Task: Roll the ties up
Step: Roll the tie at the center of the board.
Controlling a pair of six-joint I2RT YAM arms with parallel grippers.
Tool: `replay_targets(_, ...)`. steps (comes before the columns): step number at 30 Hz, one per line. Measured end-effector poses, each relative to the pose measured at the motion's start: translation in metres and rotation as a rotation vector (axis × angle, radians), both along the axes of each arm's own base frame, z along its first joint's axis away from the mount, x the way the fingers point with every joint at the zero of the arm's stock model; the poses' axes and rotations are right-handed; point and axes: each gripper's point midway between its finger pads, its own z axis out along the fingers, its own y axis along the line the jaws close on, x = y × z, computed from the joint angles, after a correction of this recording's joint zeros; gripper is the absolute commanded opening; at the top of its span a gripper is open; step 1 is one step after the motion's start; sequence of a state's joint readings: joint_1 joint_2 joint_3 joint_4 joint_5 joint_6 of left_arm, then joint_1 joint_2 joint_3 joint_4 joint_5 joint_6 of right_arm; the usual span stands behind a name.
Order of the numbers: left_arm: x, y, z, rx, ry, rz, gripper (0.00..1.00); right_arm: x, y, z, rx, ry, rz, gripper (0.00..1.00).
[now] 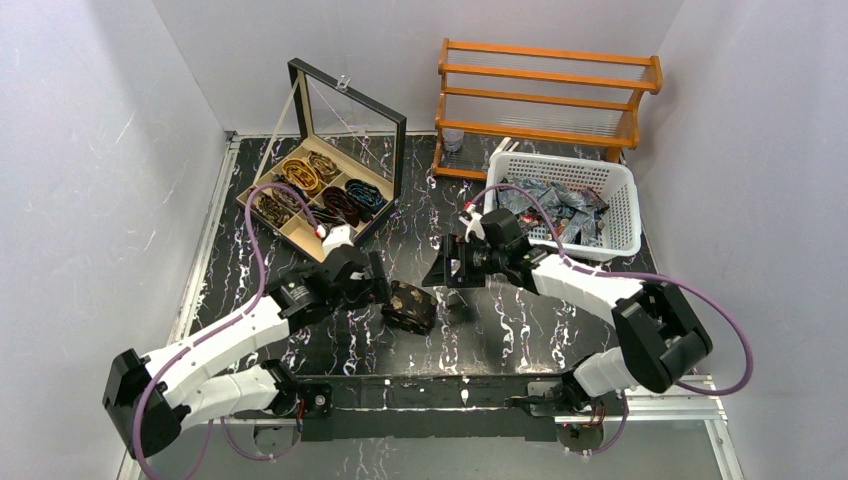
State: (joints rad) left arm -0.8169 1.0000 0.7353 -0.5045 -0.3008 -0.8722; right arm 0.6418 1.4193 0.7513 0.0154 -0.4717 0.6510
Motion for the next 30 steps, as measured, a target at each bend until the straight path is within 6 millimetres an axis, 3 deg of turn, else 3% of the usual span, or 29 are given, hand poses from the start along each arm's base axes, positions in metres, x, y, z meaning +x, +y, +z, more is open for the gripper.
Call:
replay_targets(6, -0.001, 0.010, -0.024, -0.148, 0.057, 0.055, 0.98, 0.008, 0.015, -0.008, -0.060, -0.068, 0.179, 0.99)
replay_targets(18, -0.008, -0.019, -0.039, -0.368, 0.107, 0.017, 0.98, -0.008, 0.038, -0.032, -0.086, -0.104, 0.496, 0.95)
replay_targets(24, -0.010, -0.024, -0.045, -0.431, 0.114, 0.024, 0.98, -0.014, 0.038, -0.053, -0.106, -0.057, 0.541, 0.85)
replay_targets(30, -0.013, -0.029, -0.056, -0.504, 0.122, 0.043, 0.98, -0.019, 0.039, -0.059, -0.080, -0.014, 0.521, 0.78)
